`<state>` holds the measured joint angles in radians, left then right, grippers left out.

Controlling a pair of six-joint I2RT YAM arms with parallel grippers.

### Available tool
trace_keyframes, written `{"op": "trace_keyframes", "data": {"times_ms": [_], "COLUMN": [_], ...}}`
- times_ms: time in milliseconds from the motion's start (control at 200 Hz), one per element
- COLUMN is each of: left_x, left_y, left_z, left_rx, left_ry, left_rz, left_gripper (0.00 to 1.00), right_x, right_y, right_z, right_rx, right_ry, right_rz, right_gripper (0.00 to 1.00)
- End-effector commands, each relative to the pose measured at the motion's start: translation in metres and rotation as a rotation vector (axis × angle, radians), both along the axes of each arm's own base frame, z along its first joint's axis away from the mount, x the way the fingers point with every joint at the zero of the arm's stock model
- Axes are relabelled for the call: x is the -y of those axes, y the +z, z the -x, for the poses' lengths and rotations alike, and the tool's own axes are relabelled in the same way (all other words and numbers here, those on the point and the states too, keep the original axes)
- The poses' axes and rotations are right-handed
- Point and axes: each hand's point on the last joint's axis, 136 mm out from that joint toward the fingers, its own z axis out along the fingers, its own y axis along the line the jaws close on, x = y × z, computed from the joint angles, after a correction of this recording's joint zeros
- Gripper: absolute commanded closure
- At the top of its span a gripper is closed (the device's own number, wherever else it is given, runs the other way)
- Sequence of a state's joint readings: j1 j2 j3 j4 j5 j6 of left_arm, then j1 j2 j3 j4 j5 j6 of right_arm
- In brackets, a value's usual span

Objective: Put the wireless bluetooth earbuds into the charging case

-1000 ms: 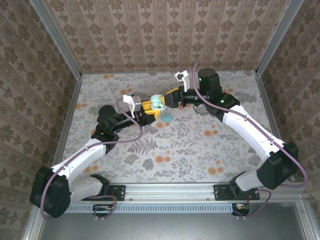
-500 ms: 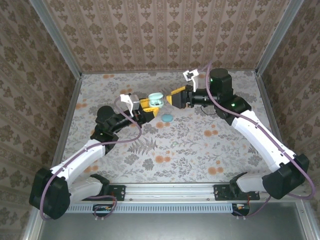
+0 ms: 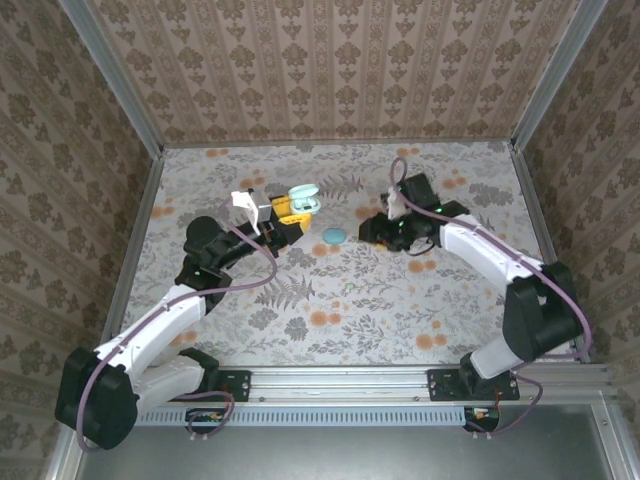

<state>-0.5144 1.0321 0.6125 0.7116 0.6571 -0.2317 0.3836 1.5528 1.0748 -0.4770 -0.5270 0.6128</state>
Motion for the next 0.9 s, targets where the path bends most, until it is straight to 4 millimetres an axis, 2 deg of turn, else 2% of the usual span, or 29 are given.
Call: {"op": "trace_keyframes", "data": {"times_ms": [0, 60, 130, 275, 380, 635, 895], "left_x": [-0.005, -0.006, -0.006, -0.009, -0.01, -0.012, -0.013], "left_y": [0.009, 0.008, 0.009, 0.011, 0.011, 0.011, 0.011], "left_z": [0.003, 0.003, 0.003, 0.005, 0.005, 0.005, 0.005], "left_rx": [0.054, 0.053, 0.056, 0.065, 0.07, 0.069, 0.069], "left_ry": [0.014, 0.015, 0.018, 0.026, 0.031, 0.037, 0.036], "left_rz": [0.014, 0.012, 0.012, 0.007, 0.004, 0.001, 0.001], "left_gripper": [0.74, 0.74, 0.74, 0.74, 0.74, 0.74, 0.74], "right_x": [-0.01, -0.016, -0.022, -0.033, -0.032, -0.037, -0.044], "right_y": [-0.037, -0.055, -0.067, -0.081, -0.091, -0.102, -0.106], "right_z": [0.027, 0.036, 0.043, 0.051, 0.052, 0.05, 0.045], "right_rx": [-0.171, -0.217, -0.245, -0.279, -0.286, -0.291, -0.28], "right_ry": [-0.043, -0.047, -0.052, -0.064, -0.091, -0.104, -0.094], "right_rz": [0.034, 0.074, 0.104, 0.137, 0.172, 0.189, 0.193], "right_gripper": [0.51, 0.49, 0.48, 0.47, 0.46, 0.47, 0.52]}}
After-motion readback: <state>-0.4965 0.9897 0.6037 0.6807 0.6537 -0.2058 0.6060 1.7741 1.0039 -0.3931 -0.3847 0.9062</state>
